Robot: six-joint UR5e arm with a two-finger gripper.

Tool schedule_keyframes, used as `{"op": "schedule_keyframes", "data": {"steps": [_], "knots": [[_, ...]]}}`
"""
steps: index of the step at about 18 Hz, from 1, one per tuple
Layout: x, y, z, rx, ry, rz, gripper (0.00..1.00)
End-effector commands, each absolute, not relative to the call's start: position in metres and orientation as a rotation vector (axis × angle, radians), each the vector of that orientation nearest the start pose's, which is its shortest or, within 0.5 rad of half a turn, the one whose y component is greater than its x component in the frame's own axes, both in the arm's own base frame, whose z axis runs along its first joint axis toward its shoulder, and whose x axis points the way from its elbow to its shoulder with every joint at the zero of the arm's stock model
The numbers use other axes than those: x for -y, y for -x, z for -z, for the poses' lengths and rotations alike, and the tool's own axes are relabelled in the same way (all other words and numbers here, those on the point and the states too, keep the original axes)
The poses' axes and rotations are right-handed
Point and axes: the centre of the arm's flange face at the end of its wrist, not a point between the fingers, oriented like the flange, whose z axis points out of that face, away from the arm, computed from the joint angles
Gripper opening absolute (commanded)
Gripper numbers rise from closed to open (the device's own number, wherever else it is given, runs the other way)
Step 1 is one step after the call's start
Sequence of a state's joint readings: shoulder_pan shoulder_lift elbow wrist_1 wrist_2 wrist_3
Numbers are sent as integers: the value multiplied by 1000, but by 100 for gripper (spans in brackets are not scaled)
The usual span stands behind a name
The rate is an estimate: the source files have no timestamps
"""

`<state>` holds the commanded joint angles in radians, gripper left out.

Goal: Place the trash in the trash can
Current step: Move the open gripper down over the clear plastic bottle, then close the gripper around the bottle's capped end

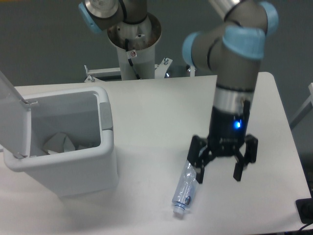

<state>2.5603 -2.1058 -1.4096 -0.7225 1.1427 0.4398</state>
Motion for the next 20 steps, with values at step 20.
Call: {"op": "schedule_keyframes", "data": {"steps": [20], "knots": [[-612, 452, -197, 388, 2777, -63, 100]]}}
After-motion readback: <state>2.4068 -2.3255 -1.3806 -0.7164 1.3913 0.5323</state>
